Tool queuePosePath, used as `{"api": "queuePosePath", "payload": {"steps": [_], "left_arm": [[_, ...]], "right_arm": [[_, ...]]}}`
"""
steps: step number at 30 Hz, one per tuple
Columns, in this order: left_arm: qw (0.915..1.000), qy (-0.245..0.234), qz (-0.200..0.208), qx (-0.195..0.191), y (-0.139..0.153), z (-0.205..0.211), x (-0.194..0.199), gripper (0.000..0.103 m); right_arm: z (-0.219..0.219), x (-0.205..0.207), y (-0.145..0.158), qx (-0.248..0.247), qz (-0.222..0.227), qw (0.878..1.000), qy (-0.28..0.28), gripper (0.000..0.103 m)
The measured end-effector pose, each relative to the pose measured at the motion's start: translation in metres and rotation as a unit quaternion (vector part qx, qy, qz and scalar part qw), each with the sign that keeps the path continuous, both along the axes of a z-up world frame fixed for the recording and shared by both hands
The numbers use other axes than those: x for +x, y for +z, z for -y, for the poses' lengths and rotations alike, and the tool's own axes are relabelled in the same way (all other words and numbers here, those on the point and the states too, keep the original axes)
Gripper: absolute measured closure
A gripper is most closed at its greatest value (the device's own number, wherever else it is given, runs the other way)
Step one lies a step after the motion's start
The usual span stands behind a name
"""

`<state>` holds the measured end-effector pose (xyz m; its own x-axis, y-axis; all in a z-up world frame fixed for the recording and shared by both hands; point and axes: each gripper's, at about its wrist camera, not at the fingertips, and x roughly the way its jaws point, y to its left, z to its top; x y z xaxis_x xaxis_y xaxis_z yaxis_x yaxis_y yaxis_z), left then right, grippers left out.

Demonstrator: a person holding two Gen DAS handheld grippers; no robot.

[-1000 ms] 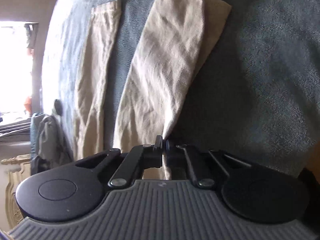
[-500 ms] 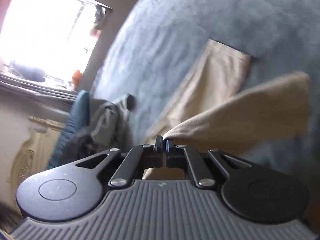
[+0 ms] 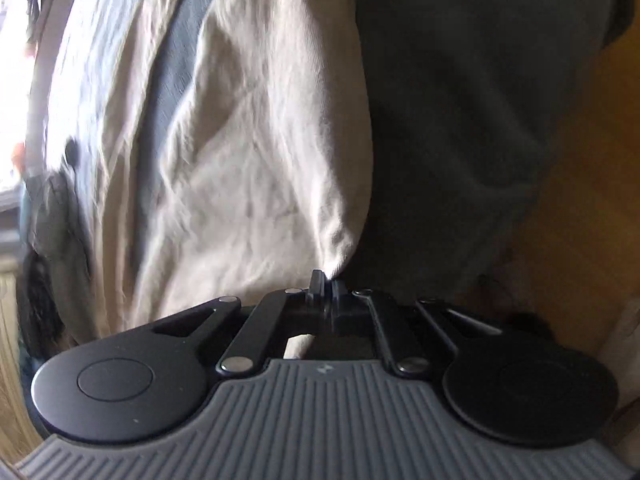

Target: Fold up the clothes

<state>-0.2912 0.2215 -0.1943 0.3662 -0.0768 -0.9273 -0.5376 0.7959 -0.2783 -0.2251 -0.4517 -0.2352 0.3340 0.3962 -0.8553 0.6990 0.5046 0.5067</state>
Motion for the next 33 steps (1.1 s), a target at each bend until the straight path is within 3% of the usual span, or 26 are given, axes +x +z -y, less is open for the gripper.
{"api": "queuePosePath", "payload": {"steps": [3, 5, 10, 11, 15, 19, 21, 25, 28, 30, 32, 33], "left_arm": [[0.9998, -0.007, -0.017, 0.0, 0.002, 0.002, -0.004, 0.092], [0.9997, -0.013, -0.021, 0.008, 0.01, 0.006, -0.009, 0.081], [0.9983, -0.032, -0.033, 0.036, 0.037, 0.029, -0.022, 0.078], [0.998, -0.037, -0.029, 0.043, 0.044, 0.038, -0.019, 0.078], [0.9943, -0.09, 0.012, 0.057, 0.069, 0.084, 0.003, 0.077], [0.983, -0.173, 0.062, -0.007, 0.073, 0.153, 0.053, 0.072], [0.9721, -0.214, 0.085, -0.047, 0.069, 0.191, 0.079, 0.071], [0.9431, -0.288, 0.117, -0.117, 0.05, 0.277, 0.123, 0.069], [0.9082, -0.358, 0.126, -0.176, 0.037, 0.346, 0.148, 0.065], [0.8808, -0.416, 0.132, -0.184, 0.03, 0.392, 0.157, 0.062], [0.8646, -0.454, 0.125, -0.176, 0.022, 0.425, 0.162, 0.062], [0.8629, -0.458, 0.122, -0.175, 0.019, 0.432, 0.163, 0.062]], "right_arm": [[0.006, 0.006, 0.008, -0.033, -0.006, 0.998, 0.049, 0.088], [0.02, 0.005, 0.025, -0.051, 0.012, 0.997, 0.061, 0.08], [0.08, 0.007, 0.063, -0.105, 0.082, 0.991, 0.016, 0.062], [0.092, 0.011, 0.062, -0.105, 0.087, 0.991, -0.001, 0.056], [0.129, 0.026, 0.048, -0.073, 0.094, 0.991, -0.054, 0.051], [0.134, 0.043, 0.022, -0.012, 0.106, 0.992, -0.072, 0.054], [0.124, 0.058, 0.021, 0.007, 0.147, 0.987, -0.063, 0.058], [0.073, 0.102, 0.035, 0.032, 0.224, 0.973, 0.052, 0.056], [0.035, 0.124, 0.047, -0.006, 0.242, 0.955, 0.174, 0.054], [0.031, 0.123, 0.05, -0.036, 0.238, 0.944, 0.224, 0.053], [0.039, 0.115, 0.052, -0.054, 0.235, 0.936, 0.257, 0.052], [0.052, 0.1, 0.052, -0.06, 0.231, 0.936, 0.258, 0.052]]}}
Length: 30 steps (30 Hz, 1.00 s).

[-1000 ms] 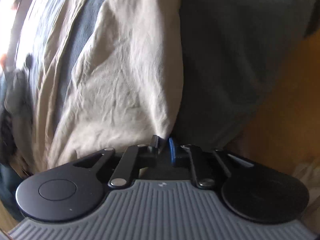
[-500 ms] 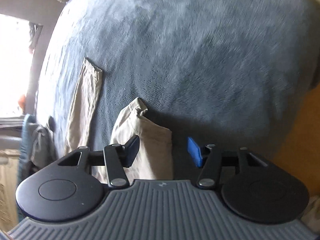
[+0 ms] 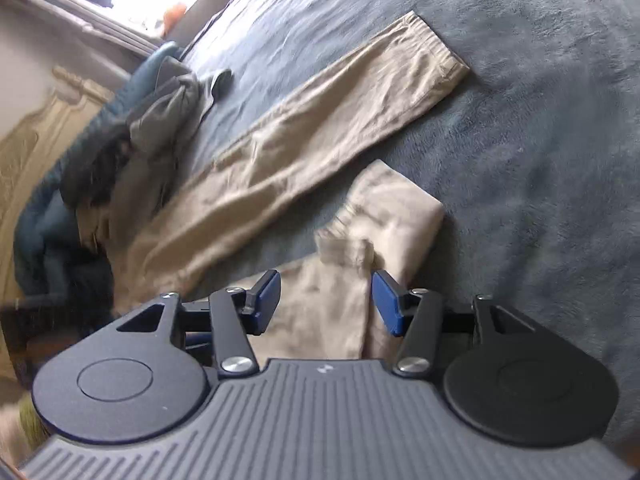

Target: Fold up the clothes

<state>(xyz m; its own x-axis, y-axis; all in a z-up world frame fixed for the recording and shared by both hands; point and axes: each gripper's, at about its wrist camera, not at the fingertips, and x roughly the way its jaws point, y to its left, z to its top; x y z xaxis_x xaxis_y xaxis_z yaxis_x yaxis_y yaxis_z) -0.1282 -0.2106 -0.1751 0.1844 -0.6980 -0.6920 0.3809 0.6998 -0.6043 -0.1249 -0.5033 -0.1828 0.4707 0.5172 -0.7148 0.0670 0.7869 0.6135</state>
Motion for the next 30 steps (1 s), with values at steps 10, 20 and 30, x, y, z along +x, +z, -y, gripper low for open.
{"api": "queuePosePath", "payload": {"steps": [10, 20, 30], "left_arm": [[0.9981, -0.015, -0.006, 0.059, -0.016, 0.006, -0.007, 0.063], [0.9956, 0.004, -0.014, 0.092, -0.025, -0.008, -0.021, 0.063], [0.9953, 0.017, -0.028, 0.091, -0.03, -0.018, -0.036, 0.063]], "right_arm": [[-0.003, 0.015, -0.006, -0.003, 0.033, 0.999, 0.008, 0.053], [-0.03, 0.034, -0.017, -0.065, 0.04, 0.995, 0.069, 0.097], [0.075, -0.084, 0.002, -0.154, -0.043, 0.98, -0.12, 0.098]]}}
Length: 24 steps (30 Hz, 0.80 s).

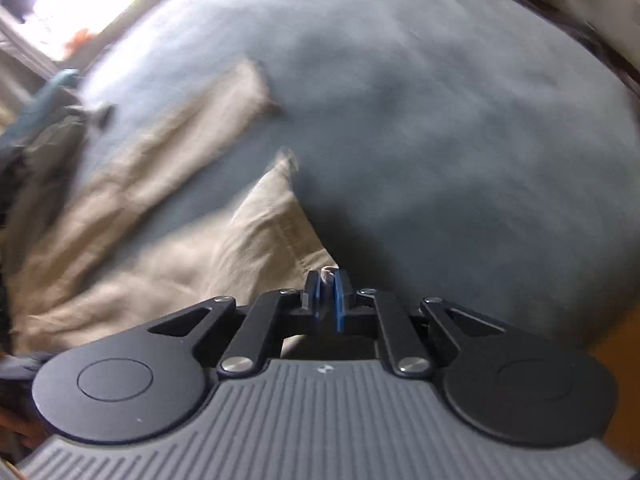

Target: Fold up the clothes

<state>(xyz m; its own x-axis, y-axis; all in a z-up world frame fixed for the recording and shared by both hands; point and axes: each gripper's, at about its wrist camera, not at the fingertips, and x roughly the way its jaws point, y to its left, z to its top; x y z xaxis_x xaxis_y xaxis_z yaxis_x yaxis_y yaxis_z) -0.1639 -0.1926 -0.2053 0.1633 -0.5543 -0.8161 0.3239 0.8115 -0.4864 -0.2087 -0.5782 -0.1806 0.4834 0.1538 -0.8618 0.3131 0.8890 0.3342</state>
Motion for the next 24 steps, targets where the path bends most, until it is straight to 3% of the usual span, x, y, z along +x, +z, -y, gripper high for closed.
{"api": "queuePosePath", "payload": {"steps": [3, 7, 10, 12, 14, 16, 18, 20, 24], "left_arm": [[1.0, 0.003, -0.004, 0.005, -0.005, -0.001, -0.002, 0.063], [1.0, 0.0, -0.002, 0.009, -0.003, -0.003, -0.004, 0.062], [1.0, 0.006, 0.0, 0.008, 0.002, -0.007, -0.006, 0.061], [0.9998, 0.014, 0.001, 0.012, 0.005, -0.013, -0.011, 0.061], [0.9995, 0.025, 0.001, 0.021, 0.008, -0.021, -0.016, 0.061], [0.9985, 0.044, -0.002, 0.033, 0.012, -0.031, -0.022, 0.061], [0.9965, 0.068, -0.006, 0.049, 0.016, -0.046, -0.029, 0.061], [0.9934, 0.094, -0.005, 0.065, 0.019, -0.065, -0.038, 0.06], [0.9825, 0.159, -0.009, 0.097, 0.018, -0.105, -0.055, 0.06]], "right_arm": [[0.007, -0.011, -0.034, 0.01, -0.053, 0.998, -0.015, 0.095], [0.021, -0.011, -0.025, -0.011, -0.055, 0.996, -0.066, 0.089], [0.038, -0.001, -0.002, -0.04, -0.023, 0.995, -0.086, 0.088], [0.031, 0.021, 0.011, -0.046, 0.009, 0.999, -0.028, 0.087], [0.002, 0.055, 0.019, -0.046, 0.043, 0.994, 0.087, 0.085], [-0.04, 0.088, 0.02, -0.037, 0.069, 0.973, 0.215, 0.08], [-0.085, 0.118, 0.015, -0.023, 0.089, 0.942, 0.324, 0.074], [-0.125, 0.141, 0.01, -0.021, 0.1, 0.911, 0.398, 0.073], [-0.197, 0.177, -0.01, -0.02, 0.093, 0.849, 0.52, 0.063]]}}
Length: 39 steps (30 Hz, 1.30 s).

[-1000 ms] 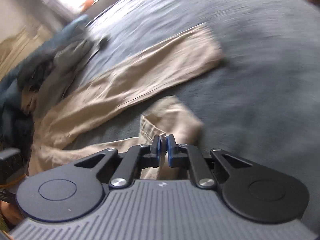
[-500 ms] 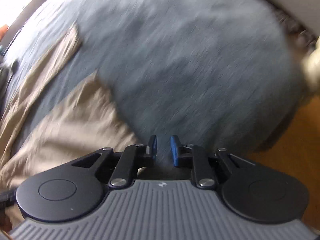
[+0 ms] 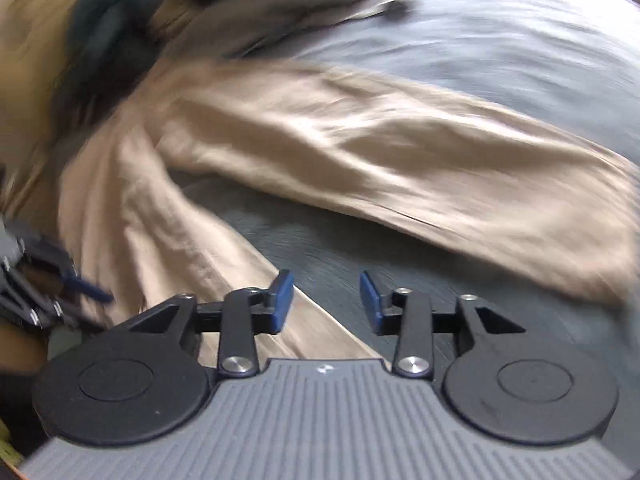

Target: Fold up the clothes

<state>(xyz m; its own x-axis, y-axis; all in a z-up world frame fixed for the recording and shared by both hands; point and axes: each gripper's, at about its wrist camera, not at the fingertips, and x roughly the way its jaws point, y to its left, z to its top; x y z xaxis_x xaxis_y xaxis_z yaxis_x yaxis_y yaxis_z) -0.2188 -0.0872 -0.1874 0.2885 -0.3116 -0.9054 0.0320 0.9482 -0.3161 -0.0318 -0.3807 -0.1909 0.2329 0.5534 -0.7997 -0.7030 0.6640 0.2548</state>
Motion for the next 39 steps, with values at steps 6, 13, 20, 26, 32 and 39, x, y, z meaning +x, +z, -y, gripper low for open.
{"api": "queuePosePath", "payload": {"steps": [6, 13, 20, 26, 32, 39], "left_arm": [[0.9969, 0.074, 0.009, 0.025, -0.01, -0.05, -0.014, 0.06], [0.9965, 0.081, 0.018, -0.002, -0.023, -0.073, -0.015, 0.061], [0.9978, 0.053, 0.009, -0.038, -0.025, -0.087, -0.014, 0.061], [0.9977, 0.036, 0.008, -0.057, -0.013, -0.113, -0.018, 0.06], [0.997, 0.056, 0.003, -0.053, -0.015, -0.152, -0.018, 0.059], [0.9902, 0.098, -0.047, -0.088, -0.029, -0.206, -0.042, 0.06]], "right_arm": [[-0.038, -0.008, -0.019, -0.072, -0.007, 0.99, 0.118, 0.063], [-0.059, -0.04, -0.009, -0.166, 0.059, 0.974, 0.142, 0.103], [-0.064, -0.036, -0.021, -0.25, 0.095, 0.962, 0.057, 0.102], [-0.07, -0.024, 0.025, -0.265, 0.089, 0.96, -0.03, 0.088], [-0.149, -0.028, 0.053, -0.073, 0.008, 0.997, 0.003, 0.087], [-0.234, 0.012, -0.02, -0.056, -0.025, 0.998, -0.018, 0.093]]}}
